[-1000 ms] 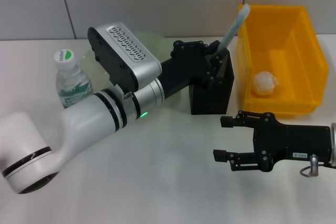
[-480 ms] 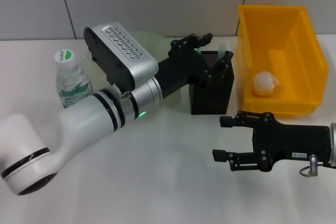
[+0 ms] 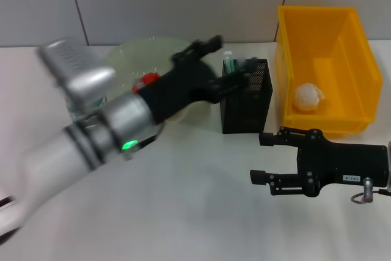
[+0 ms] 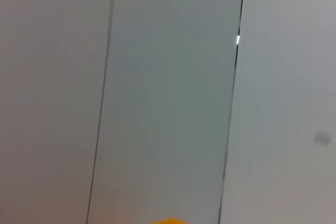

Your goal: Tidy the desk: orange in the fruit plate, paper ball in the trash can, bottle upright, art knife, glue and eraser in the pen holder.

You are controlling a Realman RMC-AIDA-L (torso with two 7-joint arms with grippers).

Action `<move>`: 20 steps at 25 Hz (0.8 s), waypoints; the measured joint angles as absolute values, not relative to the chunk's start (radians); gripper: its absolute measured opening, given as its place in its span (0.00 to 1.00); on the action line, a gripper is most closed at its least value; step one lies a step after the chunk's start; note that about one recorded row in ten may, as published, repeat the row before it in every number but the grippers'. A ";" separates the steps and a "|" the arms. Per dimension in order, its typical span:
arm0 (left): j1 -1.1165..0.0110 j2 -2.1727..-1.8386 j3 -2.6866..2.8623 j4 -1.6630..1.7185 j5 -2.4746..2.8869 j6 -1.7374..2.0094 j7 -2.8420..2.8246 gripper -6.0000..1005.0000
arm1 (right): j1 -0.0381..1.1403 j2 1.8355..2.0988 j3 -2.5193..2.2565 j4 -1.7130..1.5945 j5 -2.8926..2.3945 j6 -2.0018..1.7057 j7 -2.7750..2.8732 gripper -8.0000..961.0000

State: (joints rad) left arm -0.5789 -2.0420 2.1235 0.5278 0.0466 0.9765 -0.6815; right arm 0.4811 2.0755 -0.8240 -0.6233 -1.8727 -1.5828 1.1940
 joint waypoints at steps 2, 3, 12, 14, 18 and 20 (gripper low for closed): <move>-0.555 -2.033 2.093 0.527 0.087 1.015 -0.713 0.84 | 0.478 2.073 -0.824 -0.626 -1.874 -1.588 1.212 0.85; -0.529 -2.025 2.059 0.526 0.142 1.058 -0.748 0.86 | 0.475 2.071 -0.824 -0.628 -1.875 -1.594 1.222 0.85; -0.411 -1.927 1.820 0.513 0.643 1.393 -0.982 0.86 | 0.444 2.039 -0.787 -0.645 -1.871 -1.687 1.292 0.85; -0.410 -1.906 1.757 0.506 0.778 1.447 -1.029 0.86 | 0.439 2.036 -0.778 -0.644 -1.871 -1.698 1.293 0.85; -0.415 -1.884 1.623 0.505 1.032 1.515 -1.087 0.86 | 0.438 2.034 -0.776 -0.634 -1.876 -1.696 1.293 0.85; -0.419 -1.883 1.561 0.505 1.127 1.530 -1.102 0.86 | 0.440 2.035 -0.777 -0.625 -1.877 -1.694 1.293 0.85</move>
